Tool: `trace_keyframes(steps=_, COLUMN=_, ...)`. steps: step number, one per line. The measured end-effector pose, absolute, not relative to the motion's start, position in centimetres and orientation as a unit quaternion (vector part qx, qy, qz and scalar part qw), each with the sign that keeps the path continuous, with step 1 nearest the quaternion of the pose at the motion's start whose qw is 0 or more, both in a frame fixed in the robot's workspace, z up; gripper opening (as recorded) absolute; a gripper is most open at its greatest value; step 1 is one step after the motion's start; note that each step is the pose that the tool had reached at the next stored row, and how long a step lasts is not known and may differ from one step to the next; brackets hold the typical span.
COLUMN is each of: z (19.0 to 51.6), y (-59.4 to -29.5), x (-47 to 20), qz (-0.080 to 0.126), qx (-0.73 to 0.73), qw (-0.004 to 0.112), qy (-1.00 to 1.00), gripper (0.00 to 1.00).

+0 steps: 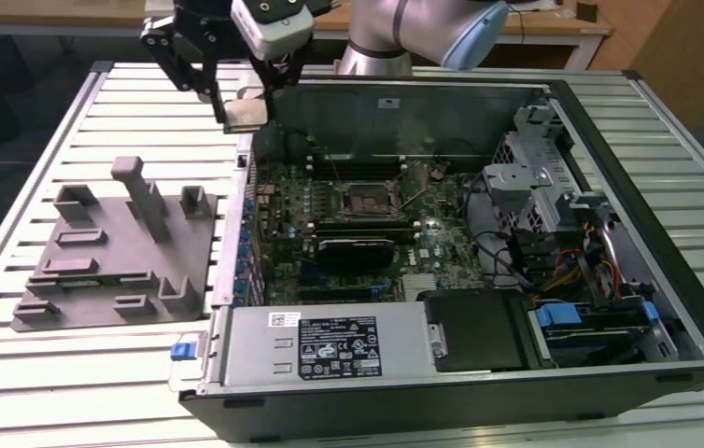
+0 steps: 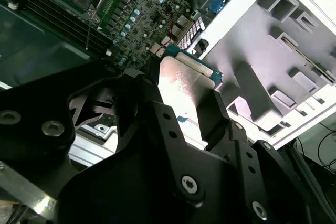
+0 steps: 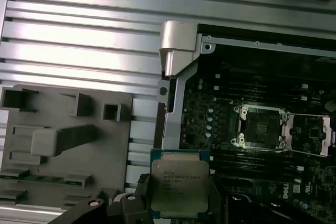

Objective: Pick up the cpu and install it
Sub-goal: 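Pick up the cpu and move it towards the insertion slot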

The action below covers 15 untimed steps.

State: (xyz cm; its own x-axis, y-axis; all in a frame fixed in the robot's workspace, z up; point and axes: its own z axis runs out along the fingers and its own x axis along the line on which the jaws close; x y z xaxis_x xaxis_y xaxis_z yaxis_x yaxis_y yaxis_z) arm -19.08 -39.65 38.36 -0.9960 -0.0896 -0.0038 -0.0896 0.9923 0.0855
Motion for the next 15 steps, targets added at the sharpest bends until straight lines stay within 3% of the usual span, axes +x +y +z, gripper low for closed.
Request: trace_keyframes(steps=15, z=38.4, y=-39.6, x=-16.8, qz=0.043, qx=-0.049, qw=0.0, qy=0.998, gripper=0.53)
